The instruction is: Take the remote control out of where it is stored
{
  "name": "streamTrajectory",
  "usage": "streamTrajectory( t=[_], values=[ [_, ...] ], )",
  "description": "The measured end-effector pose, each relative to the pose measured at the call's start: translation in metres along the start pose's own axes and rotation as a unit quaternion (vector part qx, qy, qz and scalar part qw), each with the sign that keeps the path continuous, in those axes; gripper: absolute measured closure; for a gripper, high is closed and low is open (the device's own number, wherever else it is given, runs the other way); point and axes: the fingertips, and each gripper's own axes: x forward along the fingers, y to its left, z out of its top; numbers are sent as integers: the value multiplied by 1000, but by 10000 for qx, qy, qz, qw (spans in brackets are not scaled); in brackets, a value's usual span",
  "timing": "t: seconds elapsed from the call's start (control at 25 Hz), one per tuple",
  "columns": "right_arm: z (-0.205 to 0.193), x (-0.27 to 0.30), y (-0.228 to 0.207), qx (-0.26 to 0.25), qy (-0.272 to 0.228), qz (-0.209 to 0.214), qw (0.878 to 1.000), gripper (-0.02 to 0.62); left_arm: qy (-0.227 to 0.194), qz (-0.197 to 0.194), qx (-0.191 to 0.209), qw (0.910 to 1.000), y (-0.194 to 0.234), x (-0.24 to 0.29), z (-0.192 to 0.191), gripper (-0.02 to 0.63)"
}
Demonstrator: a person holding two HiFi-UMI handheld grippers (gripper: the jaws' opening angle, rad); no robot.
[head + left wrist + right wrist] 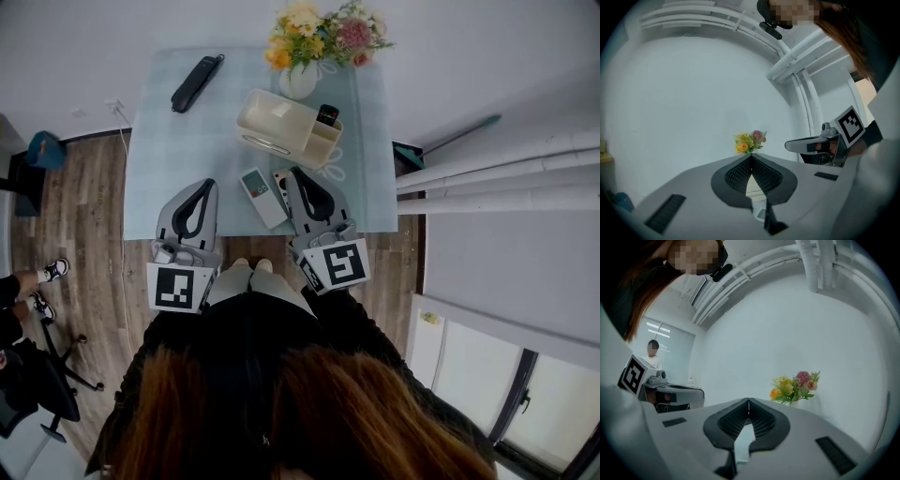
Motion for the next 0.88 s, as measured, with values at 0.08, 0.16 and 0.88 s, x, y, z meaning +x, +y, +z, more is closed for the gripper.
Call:
streamTrajectory(
  t=[0.08,0.16,0.88],
  values=[
    [0,3,-6,29,-9,-126,9999,580,-15,-18,15,10000,-1,1,0,601],
    [0,5,-13,43,-11,-251,9997,580,-44,-57,2,10000,-3,2,1,601],
    [-39,40,-117,-239,798,-1564,9842,580,-73,-193,22,9998,-10,9,3,601]
  ],
)
